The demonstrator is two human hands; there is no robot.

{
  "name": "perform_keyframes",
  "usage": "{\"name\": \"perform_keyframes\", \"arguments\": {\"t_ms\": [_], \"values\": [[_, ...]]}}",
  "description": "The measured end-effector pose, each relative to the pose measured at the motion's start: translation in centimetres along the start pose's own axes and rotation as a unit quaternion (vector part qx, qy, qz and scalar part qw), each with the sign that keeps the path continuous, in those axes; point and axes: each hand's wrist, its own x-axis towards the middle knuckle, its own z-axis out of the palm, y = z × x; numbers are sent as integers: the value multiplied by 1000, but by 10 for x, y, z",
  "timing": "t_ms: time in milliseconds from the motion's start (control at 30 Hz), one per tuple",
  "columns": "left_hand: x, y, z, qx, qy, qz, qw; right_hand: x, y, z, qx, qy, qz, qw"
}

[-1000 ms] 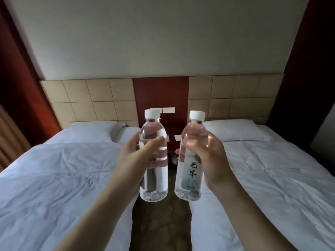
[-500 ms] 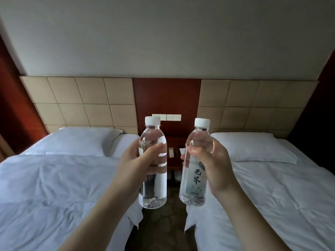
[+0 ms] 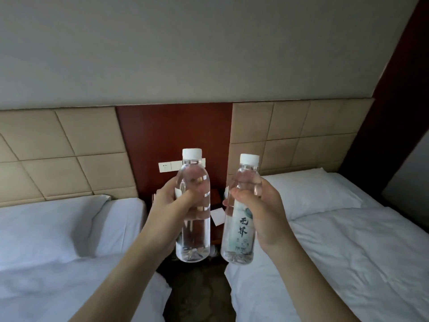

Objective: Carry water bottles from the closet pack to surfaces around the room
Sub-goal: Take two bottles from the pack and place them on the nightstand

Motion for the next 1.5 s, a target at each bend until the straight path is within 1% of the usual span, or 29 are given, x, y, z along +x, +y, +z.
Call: {"name": "perform_keyframes", "arguments": {"t_ms": [133, 367, 500, 700, 767, 867, 1000, 1100, 1200, 1267, 1400, 1500], "values": [[85, -26, -9, -1, -4, 2, 1000, 84, 30, 10, -9, -6, 5, 1000], [240, -78, -29, 11, 50, 2, 999, 258, 92, 26, -5, -57, 25, 998], [319, -99, -46, 19, 74, -4, 997, 348, 124, 44, -28, -105, 39, 993], [420, -144, -83, 57, 72, -23, 995, 449, 182, 69, -55, -138, 55, 987], [444, -162, -96, 65, 86, -33, 994, 472, 200, 76, -60, -139, 67, 986], [487, -201, -120, 75, 84, -59, 992, 510, 237, 88, -89, -133, 85, 983], [540, -247, -144, 83, 47, -91, 991, 554, 287, 100, -105, -131, 115, 979], [578, -290, -159, 103, 35, -105, 988, 588, 332, 102, -103, -136, 143, 975], [607, -345, -170, 139, 45, -117, 982, 618, 387, 94, -112, -137, 171, 969], [622, -386, -175, 151, 57, -123, 979, 635, 428, 86, -138, -140, 185, 963], [645, -472, -182, 198, 75, -134, 968, 657, 509, 66, -211, -132, 177, 952], [660, -540, -185, 220, 96, -147, 960, 675, 567, 50, -242, -137, 174, 945]]}}
